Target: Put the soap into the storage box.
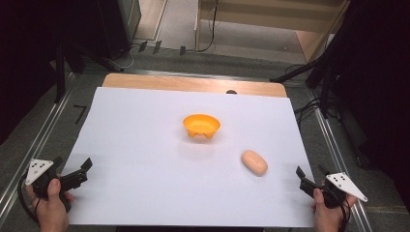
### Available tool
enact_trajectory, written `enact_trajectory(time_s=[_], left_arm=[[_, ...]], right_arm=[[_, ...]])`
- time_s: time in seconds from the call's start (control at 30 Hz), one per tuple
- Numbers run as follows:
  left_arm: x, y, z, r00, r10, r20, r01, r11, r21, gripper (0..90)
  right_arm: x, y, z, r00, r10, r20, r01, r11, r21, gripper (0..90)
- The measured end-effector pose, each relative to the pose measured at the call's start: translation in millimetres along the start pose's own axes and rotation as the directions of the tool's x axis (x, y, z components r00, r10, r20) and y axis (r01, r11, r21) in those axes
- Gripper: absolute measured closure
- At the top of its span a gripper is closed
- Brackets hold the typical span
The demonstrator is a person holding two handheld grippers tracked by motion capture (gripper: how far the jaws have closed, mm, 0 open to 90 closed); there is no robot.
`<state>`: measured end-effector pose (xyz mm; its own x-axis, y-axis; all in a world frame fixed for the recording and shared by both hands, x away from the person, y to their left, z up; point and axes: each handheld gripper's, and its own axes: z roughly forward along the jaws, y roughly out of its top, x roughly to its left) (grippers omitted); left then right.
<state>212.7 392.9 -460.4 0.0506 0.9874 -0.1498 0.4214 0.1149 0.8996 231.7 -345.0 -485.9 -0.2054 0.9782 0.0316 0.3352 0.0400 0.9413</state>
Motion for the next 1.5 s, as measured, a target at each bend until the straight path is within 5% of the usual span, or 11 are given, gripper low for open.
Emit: enact_trajectory(time_s=[0.17,0.3,0.43,0.57,0.6,0.7,0.73,0.93,1.13,1.37,1.5], left_arm=[[0.7,-0.5,-1.3,1.0,-0.007,0.002,0.007,0.9999,-0.008,0.6],[0.7,-0.2,-0.8,1.0,-0.007,0.001,0.007,1.0,-0.003,0.6],[0.7,0.1,0.1,1.0,-0.007,-0.001,0.007,1.0,0.004,0.6],[0.5,-0.1,0.0,1.0,-0.006,-0.002,0.006,1.0,0.001,0.6],[0.6,-0.2,-0.3,1.0,-0.008,-0.001,0.008,1.0,-0.002,0.6],[0.6,-0.2,-0.3,1.0,-0.009,-0.002,0.009,1.0,-0.002,0.6],[0.5,-0.2,-0.3,1.0,-0.008,-0.002,0.008,1.0,-0.001,0.6],[0.5,-0.3,-0.6,0.9999,-0.009,-0.007,0.009,1.0,-0.003,0.6],[0.3,-0.2,-0.2,0.9999,-0.008,-0.006,0.008,1.0,-0.001,0.6],[0.2,-0.1,-0.1,1.0,-0.005,-0.006,0.005,1.0,0.001,0.6],[0.2,-0.2,-0.1,1.0,-0.003,-0.006,0.003,1.0,0.001,0.6]], right_arm=[[2.3,1.8,0.4,0.9997,-0.021,-0.009,0.021,1.0,0.006,33.3],[1.6,8.1,2.2,0.9943,-0.056,-0.091,0.061,0.997,0.054,42.6],[3.1,13.5,6.1,0.9929,-0.114,-0.033,0.116,0.99,0.077,40.1],[-2.7,18.7,3.0,0.994,-0.059,-0.092,0.07,0.991,0.114,44.8],[-6.5,20.8,1.0,0.9836,0.002,-0.181,0.026,0.988,0.154,45.6],[-5.3,21.7,1.8,0.9802,-0.009,-0.198,0.047,0.98,0.191,46.2],[-0.9,22.7,4.2,0.9817,-0.04,-0.186,0.083,0.97,0.227,47.3],[5.1,25.1,10.8,0.9688,-0.108,-0.223,0.167,0.95,0.265,43.2],[6.5,35.3,18.0,0.9536,-0.076,-0.291,0.172,0.931,0.321,36.1],[13.1,43.4,28.7,0.9286,-0.084,-0.362,0.24,0.878,0.414,33.7],[18.9,47.5,36.0,0.9271,-0.098,-0.362,0.268,0.848,0.458,24.6]])
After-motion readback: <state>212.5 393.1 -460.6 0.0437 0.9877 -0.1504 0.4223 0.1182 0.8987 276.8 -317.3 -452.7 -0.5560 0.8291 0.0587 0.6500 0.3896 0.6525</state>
